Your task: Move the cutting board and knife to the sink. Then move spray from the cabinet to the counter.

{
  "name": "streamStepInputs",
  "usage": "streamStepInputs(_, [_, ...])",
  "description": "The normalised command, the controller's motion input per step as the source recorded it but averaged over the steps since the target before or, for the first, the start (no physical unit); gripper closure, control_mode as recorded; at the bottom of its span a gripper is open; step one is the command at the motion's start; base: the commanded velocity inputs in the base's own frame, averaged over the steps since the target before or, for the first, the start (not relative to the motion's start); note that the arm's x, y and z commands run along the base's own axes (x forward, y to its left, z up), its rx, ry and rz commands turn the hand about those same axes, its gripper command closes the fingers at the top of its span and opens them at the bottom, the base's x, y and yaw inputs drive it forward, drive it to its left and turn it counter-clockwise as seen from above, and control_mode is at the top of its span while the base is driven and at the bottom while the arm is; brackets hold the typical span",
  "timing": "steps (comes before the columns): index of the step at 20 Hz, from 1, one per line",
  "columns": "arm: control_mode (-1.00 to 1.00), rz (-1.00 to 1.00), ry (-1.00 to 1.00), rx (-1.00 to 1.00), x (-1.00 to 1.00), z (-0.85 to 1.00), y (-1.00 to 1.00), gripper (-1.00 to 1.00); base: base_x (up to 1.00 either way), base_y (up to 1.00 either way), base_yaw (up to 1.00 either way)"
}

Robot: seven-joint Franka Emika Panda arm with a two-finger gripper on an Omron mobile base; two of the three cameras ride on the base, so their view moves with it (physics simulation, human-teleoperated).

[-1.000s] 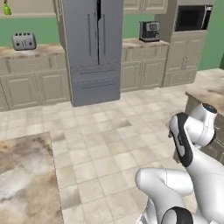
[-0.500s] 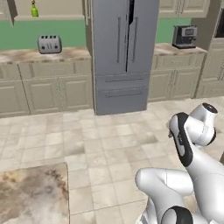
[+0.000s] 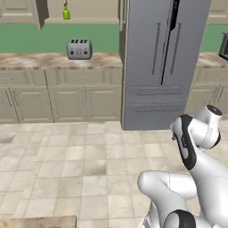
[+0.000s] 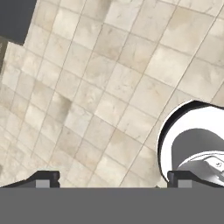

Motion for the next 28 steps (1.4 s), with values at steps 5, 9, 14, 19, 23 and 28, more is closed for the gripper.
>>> streamStepInputs(5, [1.0,0.0,0.0,0.0,0.0,0.0,0.0,-1.0,1.0,-0.13,0.33])
streamStepInputs(9, [1.0,0.0,0.0,0.0,0.0,0.0,0.0,-1.0,0.99,-0.1,0.32])
streamStepInputs(14, [1.0,0.0,0.0,0.0,0.0,0.0,0.0,-1.0,0.95,-0.05,0.3])
streamStepInputs(19, [1.0,0.0,0.0,0.0,0.0,0.0,0.0,-1.0,0.97,-0.04,0.29])
streamStepInputs(23, [1.0,0.0,0.0,0.0,0.0,0.0,0.0,-1.0,0.96,0.0,0.25])
streamStepInputs(28, [1.0,0.0,0.0,0.0,0.0,0.0,0.0,-1.0,0.98,0.01,0.2])
